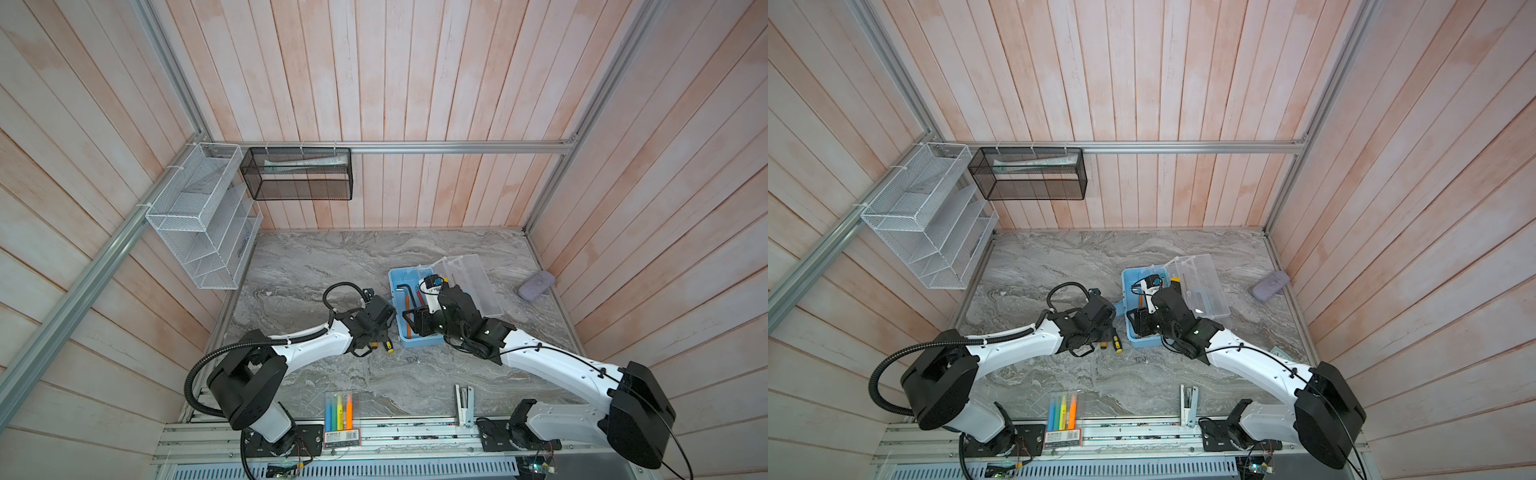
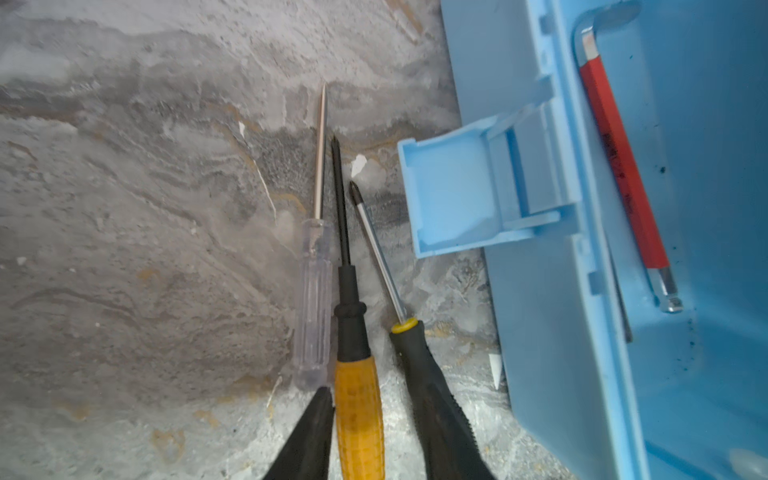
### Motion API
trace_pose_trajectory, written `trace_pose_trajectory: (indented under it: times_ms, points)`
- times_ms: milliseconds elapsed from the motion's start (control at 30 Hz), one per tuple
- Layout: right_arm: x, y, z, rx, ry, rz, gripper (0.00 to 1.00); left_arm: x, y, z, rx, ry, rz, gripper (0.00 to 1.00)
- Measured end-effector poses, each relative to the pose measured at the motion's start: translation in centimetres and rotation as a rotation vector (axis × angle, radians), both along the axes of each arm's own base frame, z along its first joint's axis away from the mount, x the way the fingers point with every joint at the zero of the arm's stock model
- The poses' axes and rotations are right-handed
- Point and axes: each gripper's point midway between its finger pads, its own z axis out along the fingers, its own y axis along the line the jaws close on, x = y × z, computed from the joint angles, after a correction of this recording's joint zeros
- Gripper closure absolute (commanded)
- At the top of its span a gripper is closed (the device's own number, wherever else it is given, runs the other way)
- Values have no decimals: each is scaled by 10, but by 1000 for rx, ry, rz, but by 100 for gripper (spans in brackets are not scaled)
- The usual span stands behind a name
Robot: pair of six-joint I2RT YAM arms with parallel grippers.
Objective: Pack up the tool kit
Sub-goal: 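Lower the left gripper and close it on the yellow-handled screwdriver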
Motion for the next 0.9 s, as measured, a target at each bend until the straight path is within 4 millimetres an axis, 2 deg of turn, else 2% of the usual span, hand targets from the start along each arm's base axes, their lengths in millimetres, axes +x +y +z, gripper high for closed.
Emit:
trace_pose_trajectory:
  times_ms: [333,567,900]
  points:
    - [-1,-5,-11,-8,11,-8,46,-3,0,-10,5,27,25,63]
    - [1,-10,-17,-8,19,-19,46,-10,5,-30,50,77,36,64]
    - [3,-13,-21,3,31,-26,46,-11,7,-38,77,92,38,64]
